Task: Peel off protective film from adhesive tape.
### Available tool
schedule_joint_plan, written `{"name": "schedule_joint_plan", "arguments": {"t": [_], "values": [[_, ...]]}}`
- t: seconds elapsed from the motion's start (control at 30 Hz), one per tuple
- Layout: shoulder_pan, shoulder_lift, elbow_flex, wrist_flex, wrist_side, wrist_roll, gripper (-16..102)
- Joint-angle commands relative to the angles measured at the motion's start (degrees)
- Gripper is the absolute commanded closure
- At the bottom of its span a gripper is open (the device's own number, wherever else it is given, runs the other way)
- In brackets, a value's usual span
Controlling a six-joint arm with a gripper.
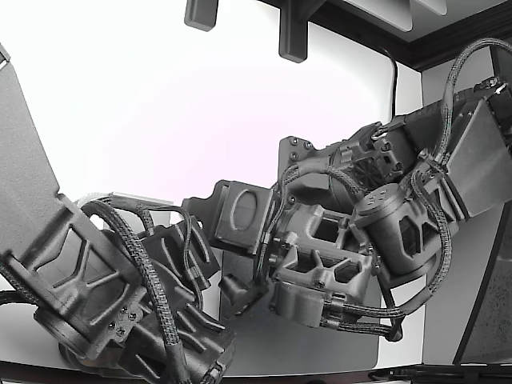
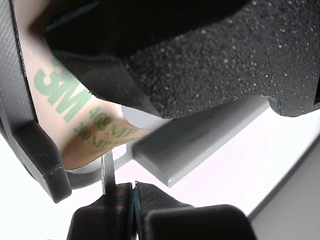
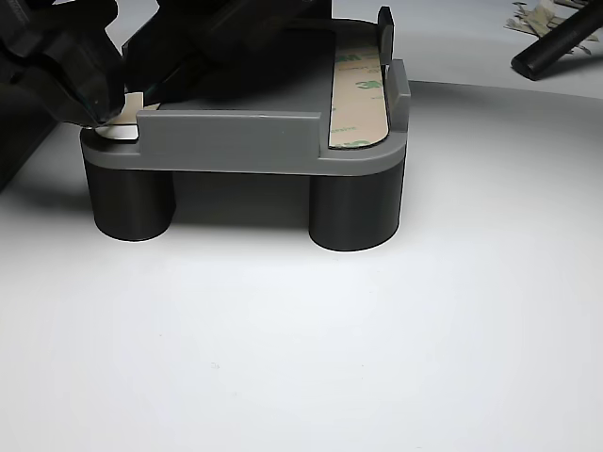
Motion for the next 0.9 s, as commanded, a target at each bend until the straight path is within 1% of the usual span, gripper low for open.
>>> {"name": "schedule_joint_plan", "arguments": {"t": [0.0,0.87], "values": [[-0.4,0.7,-1.9,0.1,0.4,0.2,97],[1.1,-4.1,-4.5,1.8,1.7,2.6,97]]}}
